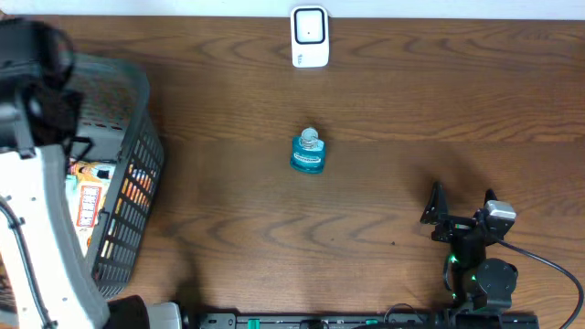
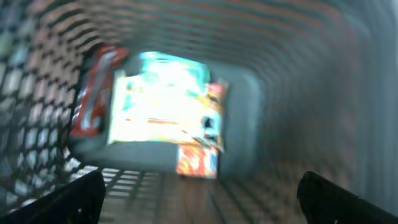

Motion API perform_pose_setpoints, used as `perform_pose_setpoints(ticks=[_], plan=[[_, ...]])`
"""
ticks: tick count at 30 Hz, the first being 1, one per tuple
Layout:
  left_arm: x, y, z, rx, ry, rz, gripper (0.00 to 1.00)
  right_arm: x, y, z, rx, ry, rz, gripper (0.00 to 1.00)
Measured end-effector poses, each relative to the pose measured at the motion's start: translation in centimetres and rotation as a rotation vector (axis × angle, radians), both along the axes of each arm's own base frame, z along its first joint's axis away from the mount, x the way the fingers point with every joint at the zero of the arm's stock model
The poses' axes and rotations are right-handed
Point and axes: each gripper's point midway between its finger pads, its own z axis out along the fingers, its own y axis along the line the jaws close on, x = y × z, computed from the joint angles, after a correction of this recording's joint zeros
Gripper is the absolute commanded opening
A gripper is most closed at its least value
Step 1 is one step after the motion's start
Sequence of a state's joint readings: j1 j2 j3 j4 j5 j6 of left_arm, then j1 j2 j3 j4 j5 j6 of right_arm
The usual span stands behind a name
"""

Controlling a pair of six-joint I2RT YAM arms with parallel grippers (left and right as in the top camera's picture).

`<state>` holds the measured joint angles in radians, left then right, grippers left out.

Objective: Scan the item barcode
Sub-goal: 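Reach the left gripper into the basket and grasp the snack bag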

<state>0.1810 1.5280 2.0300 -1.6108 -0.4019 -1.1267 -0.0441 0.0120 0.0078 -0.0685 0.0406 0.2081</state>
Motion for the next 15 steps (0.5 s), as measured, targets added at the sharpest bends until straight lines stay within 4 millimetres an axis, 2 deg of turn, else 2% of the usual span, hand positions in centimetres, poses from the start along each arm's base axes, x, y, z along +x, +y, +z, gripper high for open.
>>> perform_pose_setpoints(ticks=[1, 2, 6, 9, 15], plan=[[-1.2, 1.8, -1.2, -0.029, 0.001, 0.143, 0.98, 0.0, 0.0, 0.0, 0.000, 0.000, 0.000, 0.99], [-1.9, 2.8, -1.9, -0.048, -0.003, 0.235, 0.98, 0.0, 0.0, 0.0, 0.000, 0.000, 0.000, 0.99], [-4.5, 5.4, -5.8, -0.137, -0.011, 0.554, 0.98, 0.0, 0.0, 0.0, 0.000, 0.000, 0.000, 0.99], [-3.8, 6.8, -8.9, -0.207, -0.075, 0.685, 0.98, 0.0, 0.0, 0.0, 0.000, 0.001, 0.000, 0.99], [-1.7, 8.0, -16.0, -0.320, -0.152, 0.774, 0.98, 0.0, 0.0, 0.0, 0.000, 0.000, 0.000, 0.99]])
